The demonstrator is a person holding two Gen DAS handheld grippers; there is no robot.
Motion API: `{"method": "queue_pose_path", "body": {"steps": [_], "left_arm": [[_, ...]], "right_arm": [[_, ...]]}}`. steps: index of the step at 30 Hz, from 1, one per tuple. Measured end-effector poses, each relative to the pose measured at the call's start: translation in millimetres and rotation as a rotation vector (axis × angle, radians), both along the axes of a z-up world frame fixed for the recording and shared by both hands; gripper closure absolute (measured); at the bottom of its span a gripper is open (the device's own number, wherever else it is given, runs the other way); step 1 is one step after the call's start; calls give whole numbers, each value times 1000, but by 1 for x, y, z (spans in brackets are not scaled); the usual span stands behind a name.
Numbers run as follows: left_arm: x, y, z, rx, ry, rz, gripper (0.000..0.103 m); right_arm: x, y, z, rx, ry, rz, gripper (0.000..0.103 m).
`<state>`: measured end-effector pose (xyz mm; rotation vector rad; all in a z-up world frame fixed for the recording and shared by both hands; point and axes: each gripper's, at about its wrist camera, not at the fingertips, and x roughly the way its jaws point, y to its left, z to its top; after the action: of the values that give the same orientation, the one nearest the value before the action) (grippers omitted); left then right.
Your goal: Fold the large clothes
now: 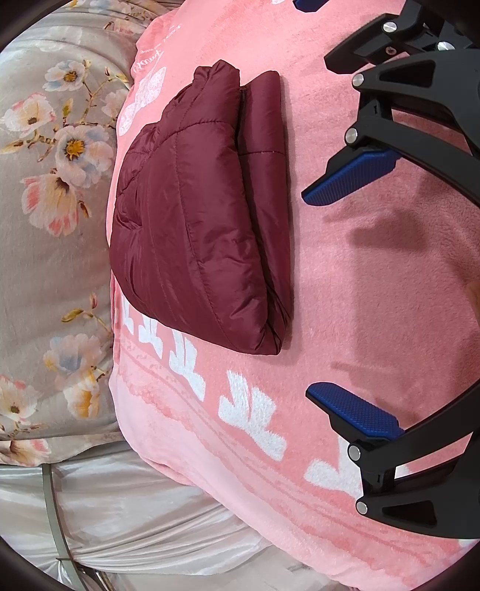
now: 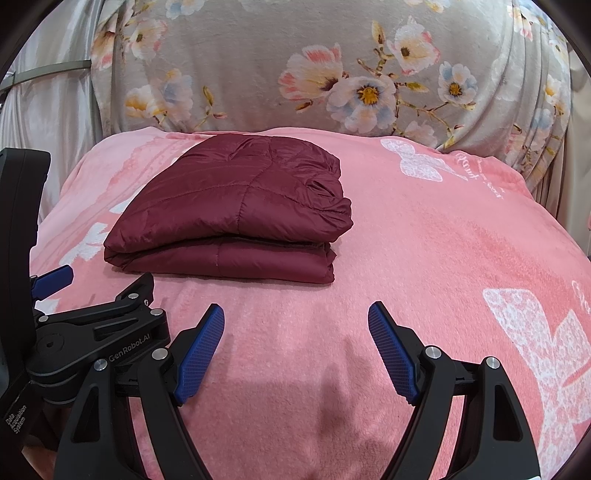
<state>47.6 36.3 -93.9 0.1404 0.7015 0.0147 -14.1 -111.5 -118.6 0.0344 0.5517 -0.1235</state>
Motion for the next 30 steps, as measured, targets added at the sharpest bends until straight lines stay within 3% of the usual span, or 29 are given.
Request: {"method": "queue_pose_path", "body": {"steps": [30], "left_arm": [[1,2,1,-4,6,-9,9]], "right_arm": [[1,0,-1,3,1,-4,25]]}}
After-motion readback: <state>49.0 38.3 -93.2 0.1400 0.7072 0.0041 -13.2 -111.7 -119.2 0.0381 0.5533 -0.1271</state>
